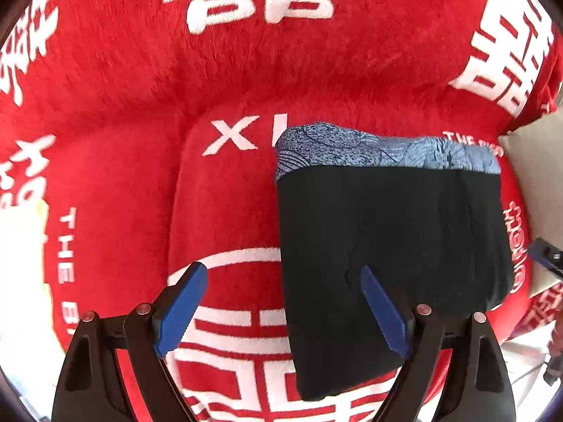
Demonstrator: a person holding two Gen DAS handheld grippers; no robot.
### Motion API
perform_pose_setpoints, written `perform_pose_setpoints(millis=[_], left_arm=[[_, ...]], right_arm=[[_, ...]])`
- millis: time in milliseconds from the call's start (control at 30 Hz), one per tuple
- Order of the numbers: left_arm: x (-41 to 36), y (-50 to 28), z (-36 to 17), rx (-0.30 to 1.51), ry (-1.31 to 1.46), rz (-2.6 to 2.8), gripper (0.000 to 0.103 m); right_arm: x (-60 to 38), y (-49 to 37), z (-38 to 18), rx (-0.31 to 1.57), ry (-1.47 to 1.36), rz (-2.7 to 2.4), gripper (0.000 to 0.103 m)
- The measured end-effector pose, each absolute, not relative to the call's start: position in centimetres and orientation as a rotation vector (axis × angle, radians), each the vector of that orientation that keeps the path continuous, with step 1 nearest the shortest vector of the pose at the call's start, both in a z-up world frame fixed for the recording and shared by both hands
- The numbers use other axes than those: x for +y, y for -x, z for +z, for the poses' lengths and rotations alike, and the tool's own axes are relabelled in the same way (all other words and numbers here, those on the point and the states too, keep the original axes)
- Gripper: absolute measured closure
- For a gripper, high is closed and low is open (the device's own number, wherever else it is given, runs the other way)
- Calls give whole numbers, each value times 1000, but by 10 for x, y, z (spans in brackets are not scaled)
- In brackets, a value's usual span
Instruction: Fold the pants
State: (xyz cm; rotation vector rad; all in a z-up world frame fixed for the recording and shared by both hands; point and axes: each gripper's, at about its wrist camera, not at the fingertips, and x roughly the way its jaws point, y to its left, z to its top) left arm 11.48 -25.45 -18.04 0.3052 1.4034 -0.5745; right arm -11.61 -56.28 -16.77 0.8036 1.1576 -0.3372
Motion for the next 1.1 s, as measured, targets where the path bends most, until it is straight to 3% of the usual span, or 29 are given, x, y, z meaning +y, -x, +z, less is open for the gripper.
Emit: perform_pose_setpoints(millis=[533,933,1100], left_arm=[[-261,-134,-232,1621,-83,-855,14],[-291,-135,-254,1635,-32,-950,14],[-292,-129,-247,1586,-49,-934,24]], right_arm=[[-582,73,-245,1235,-1030,0,26],[-585,45,-273,1216,-1082,182,25],[-587,45,-271,1250,-1096,138,40]])
